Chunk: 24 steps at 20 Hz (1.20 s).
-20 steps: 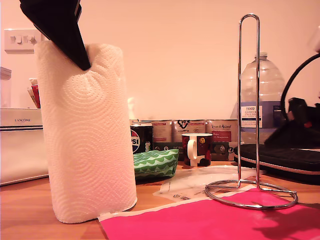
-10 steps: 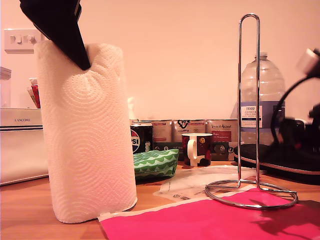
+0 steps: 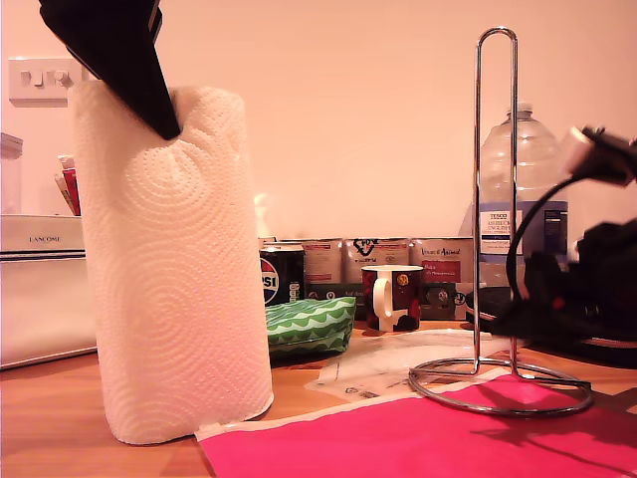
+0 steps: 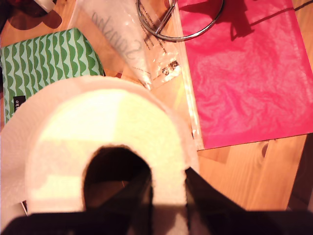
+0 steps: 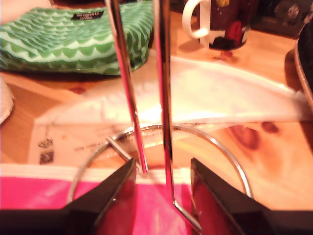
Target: Insert the paper towel roll into the metallic stand.
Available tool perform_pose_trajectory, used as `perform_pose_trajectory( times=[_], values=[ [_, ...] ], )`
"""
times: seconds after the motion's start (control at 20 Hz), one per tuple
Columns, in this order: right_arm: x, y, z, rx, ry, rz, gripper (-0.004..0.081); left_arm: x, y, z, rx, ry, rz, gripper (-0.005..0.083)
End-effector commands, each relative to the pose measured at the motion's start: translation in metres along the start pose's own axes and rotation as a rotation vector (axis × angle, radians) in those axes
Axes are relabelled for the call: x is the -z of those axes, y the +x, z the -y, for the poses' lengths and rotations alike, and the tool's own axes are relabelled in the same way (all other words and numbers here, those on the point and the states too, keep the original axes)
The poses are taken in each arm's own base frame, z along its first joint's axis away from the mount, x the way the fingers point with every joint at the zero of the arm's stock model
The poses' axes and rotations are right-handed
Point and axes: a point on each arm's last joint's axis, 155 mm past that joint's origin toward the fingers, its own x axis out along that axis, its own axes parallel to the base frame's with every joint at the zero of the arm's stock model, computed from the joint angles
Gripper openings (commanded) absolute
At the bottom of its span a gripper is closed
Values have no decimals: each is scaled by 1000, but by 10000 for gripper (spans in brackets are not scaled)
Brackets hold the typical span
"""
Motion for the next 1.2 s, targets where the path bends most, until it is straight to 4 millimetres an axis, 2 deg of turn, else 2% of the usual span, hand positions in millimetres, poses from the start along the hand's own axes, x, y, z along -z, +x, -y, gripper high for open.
perform_pose_trajectory(
  times=[0.0,0.25,0.4,0.8,0.95,1.15],
  values=[
    [-6,3,1,-4,-5,17,273,1,4,0,8,-7,-6,-21],
    [-11,5,-2,-20,-10,33,125,1,4,0,8,-10,-6,-21],
    [-13,6,-4,-31,-11,39,-16,0,4,0,5,-9,-3,-21],
    [-24,5,-10,-67,-22,83,-13,-3,-1,-11,-45,-6,-4,-21],
    [-24,5,-11,-72,-21,81,-13,-12,-8,-16,-63,-2,20,-21],
    [-35,0,-17,-83,-38,105,-13,-28,-24,-23,-90,3,64,-21]
  ],
)
